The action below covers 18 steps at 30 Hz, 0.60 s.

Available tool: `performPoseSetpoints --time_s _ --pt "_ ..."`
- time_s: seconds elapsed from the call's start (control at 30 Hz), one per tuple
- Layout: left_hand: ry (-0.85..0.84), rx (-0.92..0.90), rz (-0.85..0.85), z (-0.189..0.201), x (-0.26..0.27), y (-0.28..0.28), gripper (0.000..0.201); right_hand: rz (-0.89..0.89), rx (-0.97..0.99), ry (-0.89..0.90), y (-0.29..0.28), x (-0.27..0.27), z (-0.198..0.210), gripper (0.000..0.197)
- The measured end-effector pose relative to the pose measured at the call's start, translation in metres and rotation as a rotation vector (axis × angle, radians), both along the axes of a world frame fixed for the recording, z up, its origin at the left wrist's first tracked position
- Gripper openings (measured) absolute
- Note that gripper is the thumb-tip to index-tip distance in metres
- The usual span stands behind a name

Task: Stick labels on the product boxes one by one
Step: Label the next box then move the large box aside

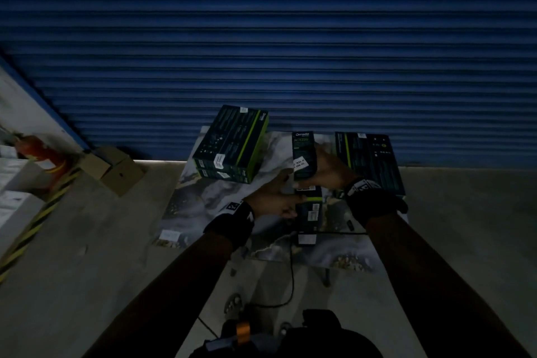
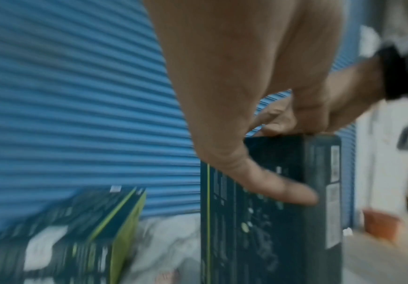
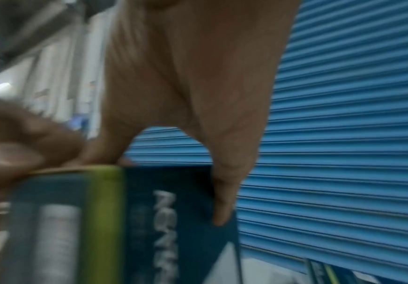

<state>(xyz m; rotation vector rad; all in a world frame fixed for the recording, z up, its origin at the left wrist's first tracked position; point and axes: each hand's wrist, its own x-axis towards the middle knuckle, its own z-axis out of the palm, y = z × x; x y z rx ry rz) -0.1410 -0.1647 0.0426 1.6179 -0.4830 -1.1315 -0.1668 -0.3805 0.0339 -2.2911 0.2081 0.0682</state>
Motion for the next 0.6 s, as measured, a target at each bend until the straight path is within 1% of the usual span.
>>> performPoseSetpoints --time_s 0.03,0.07,0.1,0.13,0.17,0.2,0.23,0.3,0.37,0.43,0.5,0.6 --pt "-0.012 0.013 -0.051 0.002 0.000 0.001 0.085 -0.006 -0.042 0.042 0.000 -0.003 0.000 0.141" --pt "-0.042 0.025 -0.074 0.001 0.002 0.000 0.085 -0.025 -0.066 0.073 0.001 -0.005 -0.001 0.146" --pt "-0.091 0.025 -0.100 0.003 0.002 0.000 0.077 -0.051 -0.075 0.094 0.002 -0.005 -0.002 0.145" --pt "-0.174 0.015 -0.138 0.006 0.003 -0.001 0.062 -0.062 -0.073 0.088 0.006 -0.006 0.000 0.136" --pt "-0.292 0.028 -0.190 0.011 0.004 -0.002 0.049 -0.063 -0.073 0.075 0.007 -0.006 0.001 0.122" --pt "-0.412 0.052 -0.227 0.011 0.007 -0.002 0.043 -0.056 -0.074 0.055 0.006 -0.006 0.002 0.110" --pt "-0.542 0.080 -0.246 0.012 0.009 -0.002 0.041 -0.041 -0.078 0.039 0.006 -0.008 0.004 0.102" --pt "-0.863 0.089 -0.194 0.002 0.016 -0.001 0.042 0.006 -0.123 0.028 0.004 -0.012 0.010 0.098" --pt "-1.103 0.147 -0.083 -0.010 0.020 0.001 0.048 0.073 -0.163 0.026 0.000 -0.016 0.017 0.098" --pt "-1.320 0.227 0.022 -0.016 0.022 0.002 0.065 0.120 -0.197 0.000 -0.005 -0.020 0.022 0.095" --pt "-1.435 0.277 0.033 -0.013 0.022 0.000 0.080 0.149 -0.208 -0.014 -0.013 -0.026 0.024 0.091" --pt "-1.458 0.313 -0.091 -0.017 0.025 -0.006 0.091 0.183 -0.189 -0.016 -0.017 -0.034 0.027 0.089"
